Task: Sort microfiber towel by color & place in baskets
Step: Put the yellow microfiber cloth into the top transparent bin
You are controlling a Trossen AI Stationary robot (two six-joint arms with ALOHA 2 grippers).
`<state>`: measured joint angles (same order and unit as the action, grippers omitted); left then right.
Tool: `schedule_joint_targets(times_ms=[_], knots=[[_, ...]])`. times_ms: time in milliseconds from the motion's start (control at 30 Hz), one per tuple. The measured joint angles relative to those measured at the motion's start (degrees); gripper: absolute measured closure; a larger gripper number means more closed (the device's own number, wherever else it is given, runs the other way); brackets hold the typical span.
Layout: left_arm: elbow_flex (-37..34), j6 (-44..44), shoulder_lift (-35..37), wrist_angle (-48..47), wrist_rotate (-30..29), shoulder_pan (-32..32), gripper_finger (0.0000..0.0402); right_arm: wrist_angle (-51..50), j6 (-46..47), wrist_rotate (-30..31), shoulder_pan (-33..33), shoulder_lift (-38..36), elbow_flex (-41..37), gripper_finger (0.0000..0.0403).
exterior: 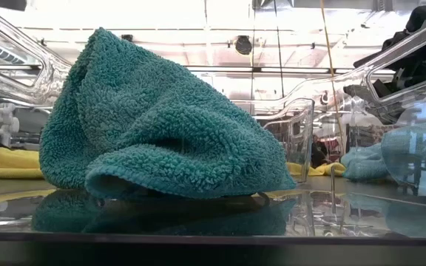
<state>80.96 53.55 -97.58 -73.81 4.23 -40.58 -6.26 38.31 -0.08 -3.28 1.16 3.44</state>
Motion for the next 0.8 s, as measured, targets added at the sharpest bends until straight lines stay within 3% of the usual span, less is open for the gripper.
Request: schedule_joint_targets(times_ms=[267,633,733,800], knots=[[-5.9,4.3,0.0,7.5,6.4,-2.3,0.0155,0.0,0.0,0.0,0.0,0.0,0.0,0.0188],[-15.6,7.6,0.0,14.6,7.6,-3.2,0.0160,0.0,0.0,0.0,0.0,0.0,0.0,0.0188],[-15.8,6.6,0.0,15.2,6.7,-3.1,0.0201,0.0,0.0,0.0,0.0,0.0,0.0,0.0188],[-15.8,5.6,0.0,15.1,6.6,-2.9,0.0256,0.0,0.0,0.0,0.0,0.0,0.0,0.0188]])
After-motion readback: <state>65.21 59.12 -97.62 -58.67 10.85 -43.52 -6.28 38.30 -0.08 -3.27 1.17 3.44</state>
